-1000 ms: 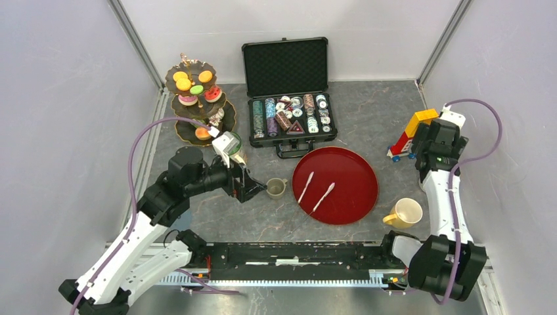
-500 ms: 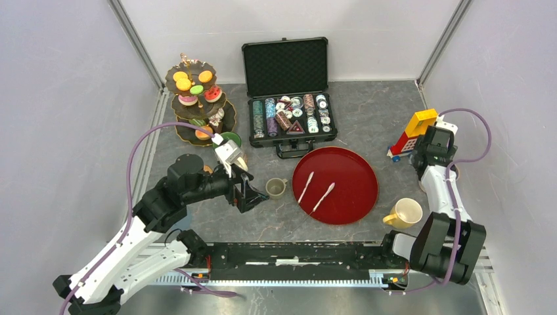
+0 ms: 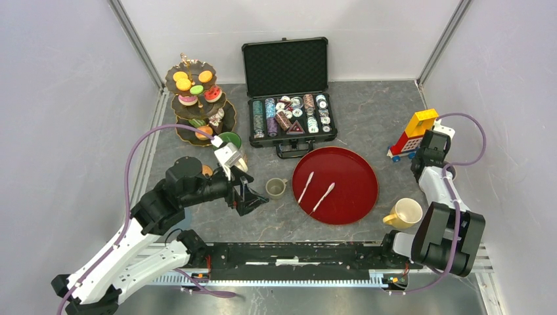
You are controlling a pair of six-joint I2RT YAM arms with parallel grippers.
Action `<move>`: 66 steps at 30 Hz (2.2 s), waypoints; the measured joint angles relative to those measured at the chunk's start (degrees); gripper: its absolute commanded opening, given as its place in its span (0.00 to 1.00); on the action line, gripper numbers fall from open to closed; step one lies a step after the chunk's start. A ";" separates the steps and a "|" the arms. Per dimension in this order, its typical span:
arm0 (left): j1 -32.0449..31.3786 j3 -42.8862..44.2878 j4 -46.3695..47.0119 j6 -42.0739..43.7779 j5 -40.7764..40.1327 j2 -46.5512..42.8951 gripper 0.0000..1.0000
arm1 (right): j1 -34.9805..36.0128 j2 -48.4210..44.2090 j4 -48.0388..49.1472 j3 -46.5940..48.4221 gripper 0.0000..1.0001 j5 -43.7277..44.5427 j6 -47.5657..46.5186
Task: Serve the afternoon tea
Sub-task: Pick up the cup at the center of the board.
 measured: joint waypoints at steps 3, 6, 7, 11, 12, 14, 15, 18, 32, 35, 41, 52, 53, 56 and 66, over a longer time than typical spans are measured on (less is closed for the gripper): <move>-0.13 -0.02 -0.37 0.02 -0.09 0.00 1.00 | 0.00 0.00 0.15 -0.15 0.13 0.09 0.00; -0.15 -0.02 -0.79 0.02 -0.11 0.00 1.00 | 0.17 -0.37 0.74 -0.85 0.05 -0.31 0.37; -0.15 -0.02 -0.83 0.02 -0.11 0.00 1.00 | 0.22 -0.76 0.92 -1.20 0.01 -0.35 0.42; -0.15 -0.02 -0.98 0.02 -0.11 0.59 1.00 | 0.22 -2.69 1.27 -2.67 0.00 -0.07 0.79; -0.15 -0.02 -0.98 0.02 -0.09 0.85 1.00 | 0.17 -3.32 1.18 -3.08 0.00 0.00 0.85; -0.15 -0.02 -1.01 0.02 -0.09 1.64 1.00 | 0.17 -4.83 1.07 -4.15 0.00 0.20 1.01; -0.15 -0.02 -1.01 0.02 -0.09 2.05 1.00 | 0.17 -5.62 0.87 -4.63 0.00 0.31 1.11; -0.15 -0.07 -0.98 0.02 -0.13 3.34 1.00 | 0.17 -7.30 0.15 -5.38 0.00 0.42 1.77; -0.15 -0.48 -1.27 0.04 -2.49 8.39 1.00 | 0.17 -27.32 -4.87 -5.64 0.00 7.69 8.94; -0.15 -0.68 -1.29 0.04 -3.08 9.31 1.00 | 0.17 -31.50 -7.10 -5.35 0.00 7.85 9.97; -0.15 -0.79 -1.25 0.04 -3.50 10.23 1.00 | 0.17 -37.20 -14.75 2.43 0.00 5.49 10.84; -0.15 -0.81 -1.22 0.72 -6.38 10.69 1.00 | 1.70 -38.36 -15.21 21.62 0.00 -14.03 14.67; -0.15 -0.81 -1.22 0.90 -6.60 10.82 1.00 | 1.97 -37.70 -14.14 21.64 0.00 -18.51 16.39; -0.15 -0.81 -1.27 1.18 -8.13 11.52 1.00 | 3.10 -34.77 -9.99 20.09 0.00 -29.94 21.79; -0.15 -1.14 -0.20 1.22 -11.21 11.54 1.00 | 19.93 -25.66 7.78 5.70 0.00 -45.44 39.82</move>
